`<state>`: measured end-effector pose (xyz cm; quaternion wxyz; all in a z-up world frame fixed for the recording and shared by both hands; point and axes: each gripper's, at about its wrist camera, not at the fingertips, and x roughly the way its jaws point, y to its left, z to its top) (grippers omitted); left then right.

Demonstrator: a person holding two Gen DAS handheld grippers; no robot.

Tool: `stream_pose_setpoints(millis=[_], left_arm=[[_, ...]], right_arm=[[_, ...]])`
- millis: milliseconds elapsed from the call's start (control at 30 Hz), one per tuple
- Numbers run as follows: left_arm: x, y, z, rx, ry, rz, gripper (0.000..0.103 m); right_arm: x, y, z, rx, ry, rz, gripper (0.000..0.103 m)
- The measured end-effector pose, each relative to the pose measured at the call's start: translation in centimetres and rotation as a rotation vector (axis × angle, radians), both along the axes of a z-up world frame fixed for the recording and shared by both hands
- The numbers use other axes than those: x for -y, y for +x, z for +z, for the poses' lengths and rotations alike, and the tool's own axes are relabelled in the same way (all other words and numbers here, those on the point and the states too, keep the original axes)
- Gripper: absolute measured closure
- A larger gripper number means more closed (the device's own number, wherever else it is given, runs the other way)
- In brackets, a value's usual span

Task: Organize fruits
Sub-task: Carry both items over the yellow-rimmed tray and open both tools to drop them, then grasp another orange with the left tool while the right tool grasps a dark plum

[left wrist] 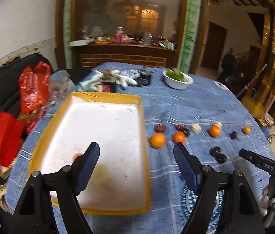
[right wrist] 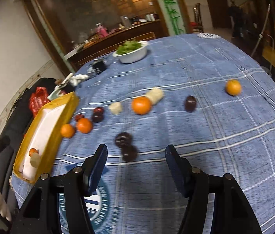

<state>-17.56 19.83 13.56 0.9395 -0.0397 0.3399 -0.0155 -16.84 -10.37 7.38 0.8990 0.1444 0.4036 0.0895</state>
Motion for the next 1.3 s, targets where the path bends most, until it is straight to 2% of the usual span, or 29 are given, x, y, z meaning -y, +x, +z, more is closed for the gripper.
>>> stream_pose_setpoints(millis=[300, 467, 567, 600, 667, 700, 767, 833, 900, 967, 1067, 1133, 1167, 1233, 1267, 1300], left_arm=[[1.8, 0.6, -1.5, -0.07, -0.011, -0.04, 0.026], [1.6, 1.6, -2.4, -0.096, -0.018, -0.031, 0.026], [2.4, 2.3, -2.8, -0.107, -0.004, -0.056, 0.027], [2.7, 2.6, -2.8, -0.108, 0.004, -0.064, 0.03], [3.5, 3.3, -3.1, -0.118, 0.018, -0.091, 0.034], [3.9, 3.8, -3.2, -0.124, 0.02, -0.106, 0.035], [5.1, 4.9, -3.7, -0.137, 0.033, -0.136, 0.035], [6.3, 6.3, -4.2, -0.155, 0.051, -0.163, 0.035], [7.9, 8.1, -5.0, -0.164, 0.094, -0.192, 0.035], [9.3, 10.2, -6.1, -0.185, 0.144, -0.212, 0.035], [10.7, 13.0, -8.1, -0.242, 0.155, -0.234, 0.035], [11.3, 14.1, -8.9, -0.244, 0.191, -0.23, 0.035], [11.9, 14.5, -9.1, -0.24, 0.219, -0.232, 0.038], [12.8, 14.6, -9.6, -0.246, 0.25, -0.263, 0.064], [13.2, 14.5, -9.9, -0.256, 0.282, -0.265, 0.073], [13.5, 14.3, -9.9, -0.242, 0.304, -0.263, 0.073]], right_arm=[[-0.8, 2.9, -0.7, -0.036, -0.039, 0.065, 0.039], [-3.5, 5.3, -1.5, -0.061, -0.102, 0.15, 0.039], [-5.9, 6.3, -2.5, -0.083, -0.171, 0.215, 0.048], [-6.7, 6.6, -3.0, -0.093, -0.2, 0.235, 0.055], [-7.6, 6.6, -3.8, -0.082, -0.273, 0.238, 0.06], [-7.8, 6.5, -4.0, -0.069, -0.306, 0.234, 0.065], [-6.8, 6.6, -4.1, -0.061, -0.274, 0.217, 0.073], [-5.3, 7.0, -4.1, -0.069, -0.187, 0.2, 0.073], [-3.9, 7.3, -3.9, -0.066, -0.161, 0.155, 0.073], [-2.4, 7.4, -3.6, -0.066, -0.091, 0.127, 0.073], [-1.4, 7.5, -3.1, -0.056, -0.037, 0.102, 0.073], [-1.1, 7.5, -2.8, -0.048, -0.016, 0.094, 0.073], [-1.2, 7.5, -2.7, -0.048, -0.007, 0.095, 0.073], [-1.2, 7.5, -2.7, -0.048, 0.001, 0.098, 0.073], [-1.2, 7.5, -2.7, -0.049, 0.006, 0.101, 0.073], [-1.1, 7.5, -2.7, -0.052, 0.013, 0.103, 0.073]])
